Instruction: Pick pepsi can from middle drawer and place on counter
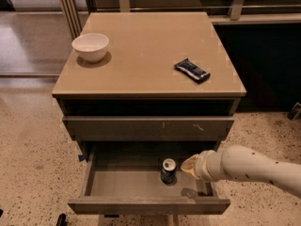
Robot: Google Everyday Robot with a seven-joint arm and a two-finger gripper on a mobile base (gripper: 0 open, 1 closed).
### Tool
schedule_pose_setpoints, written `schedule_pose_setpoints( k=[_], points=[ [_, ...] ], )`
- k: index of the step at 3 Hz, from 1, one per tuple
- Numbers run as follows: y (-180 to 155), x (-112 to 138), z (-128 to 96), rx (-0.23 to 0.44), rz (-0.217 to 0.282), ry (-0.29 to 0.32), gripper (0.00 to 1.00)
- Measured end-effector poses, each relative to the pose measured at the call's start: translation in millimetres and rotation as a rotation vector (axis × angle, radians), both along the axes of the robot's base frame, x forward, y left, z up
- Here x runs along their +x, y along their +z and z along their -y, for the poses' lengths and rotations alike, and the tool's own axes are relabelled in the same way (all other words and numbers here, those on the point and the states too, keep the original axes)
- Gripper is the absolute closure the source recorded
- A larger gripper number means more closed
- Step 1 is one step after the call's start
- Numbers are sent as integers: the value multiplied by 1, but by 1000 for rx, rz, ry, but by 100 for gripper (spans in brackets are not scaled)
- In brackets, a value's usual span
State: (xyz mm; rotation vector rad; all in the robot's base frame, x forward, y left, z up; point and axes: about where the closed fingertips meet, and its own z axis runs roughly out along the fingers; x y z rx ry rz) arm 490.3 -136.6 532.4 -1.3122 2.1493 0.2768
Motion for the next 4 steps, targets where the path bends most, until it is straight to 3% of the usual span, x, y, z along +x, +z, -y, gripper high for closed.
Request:
schedule_pose_setpoints(
  k=[1, 2, 4],
  points=[
    [-42, 13, 5, -6, 10, -17, 84],
    [-71, 20, 9, -5, 2, -31, 61],
    [-94, 26, 11, 13, -13, -42, 14]
  ],
)
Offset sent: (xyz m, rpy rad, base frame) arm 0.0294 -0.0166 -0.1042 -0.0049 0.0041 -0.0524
